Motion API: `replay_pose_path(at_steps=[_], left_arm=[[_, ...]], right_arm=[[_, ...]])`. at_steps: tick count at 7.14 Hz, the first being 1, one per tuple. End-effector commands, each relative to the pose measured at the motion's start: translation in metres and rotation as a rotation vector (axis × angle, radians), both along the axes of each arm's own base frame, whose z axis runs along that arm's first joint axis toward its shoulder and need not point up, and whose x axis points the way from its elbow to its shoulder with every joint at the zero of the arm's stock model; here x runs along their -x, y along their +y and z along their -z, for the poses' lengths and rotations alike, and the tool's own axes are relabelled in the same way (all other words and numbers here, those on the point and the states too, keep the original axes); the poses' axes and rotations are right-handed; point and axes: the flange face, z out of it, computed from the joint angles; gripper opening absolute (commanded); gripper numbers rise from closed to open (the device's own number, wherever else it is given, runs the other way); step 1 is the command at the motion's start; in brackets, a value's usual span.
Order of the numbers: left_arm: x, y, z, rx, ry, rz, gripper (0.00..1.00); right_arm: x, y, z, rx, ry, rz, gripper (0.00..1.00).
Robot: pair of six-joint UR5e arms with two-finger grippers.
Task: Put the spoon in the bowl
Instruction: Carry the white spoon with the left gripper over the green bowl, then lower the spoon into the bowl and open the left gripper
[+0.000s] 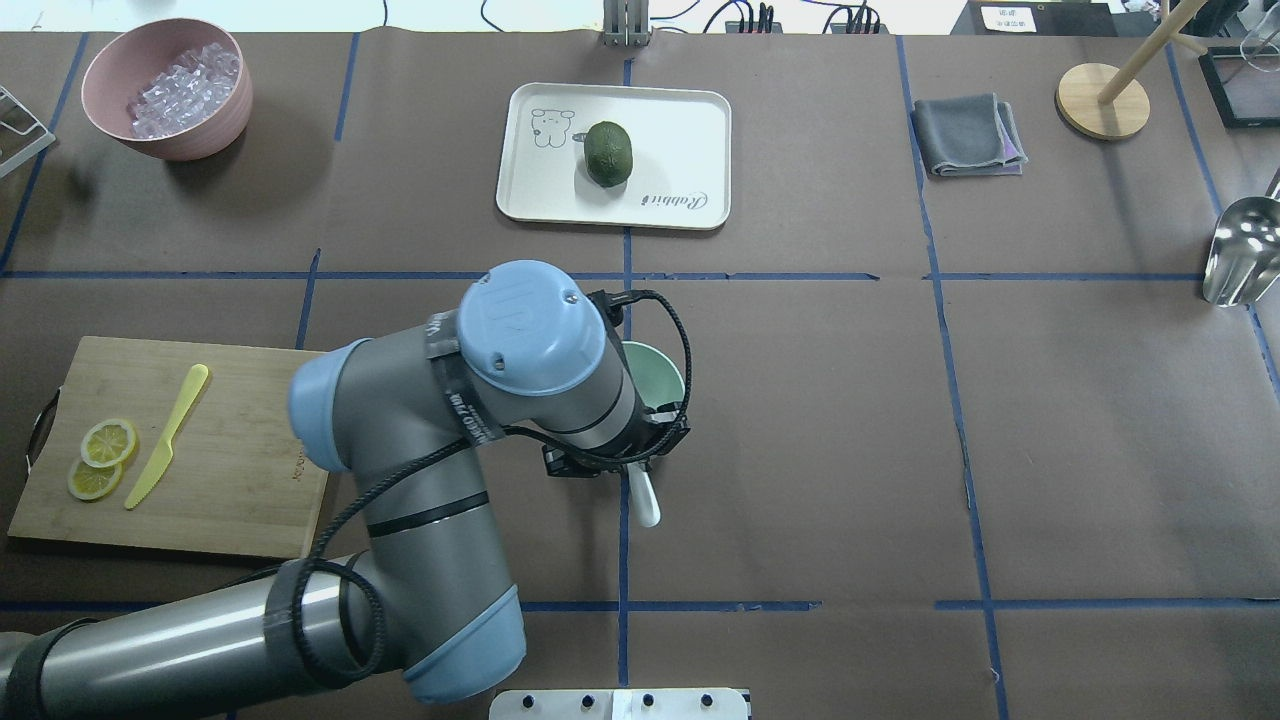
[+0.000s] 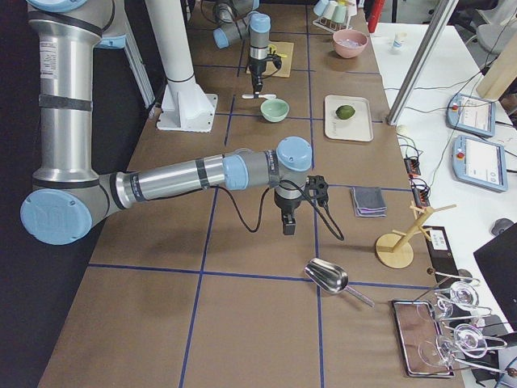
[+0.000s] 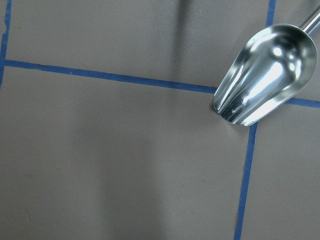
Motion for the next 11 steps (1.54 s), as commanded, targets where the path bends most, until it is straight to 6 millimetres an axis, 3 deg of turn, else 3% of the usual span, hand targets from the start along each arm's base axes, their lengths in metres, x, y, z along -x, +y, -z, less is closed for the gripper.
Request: replay_pose_path(at_steps=[1, 7, 8, 10, 11], left_arm=[[0.003, -0.028, 0.001, -0.023, 0.010, 0.054, 0.00], [-0.003, -0.024, -0.011, -0.013, -0.009, 0.044, 0.03], [-0.004, -0.023, -0.012, -0.011, -0.009, 0.044, 0.09], [-0.004, -0.023, -0.010, -0.011, -0.006, 0.047, 0.98], [-0.003, -0.023, -0.010, -0.009, -0.006, 0.047, 1.00]], right_arm=[[0.000, -0.001, 0.003, -0.004, -0.001, -0.002, 1.00], [0.000, -0.001, 0.003, -0.004, -0.001, -0.003, 1.00], [0.000, -0.001, 0.003, -0.004, -0.001, -0.003, 1.00], [0.000, -0.001, 0.003, -0.003, -0.002, -0.003, 1.00], [-0.001, -0.001, 0.003, -0.004, -0.002, -0.003, 1.00]])
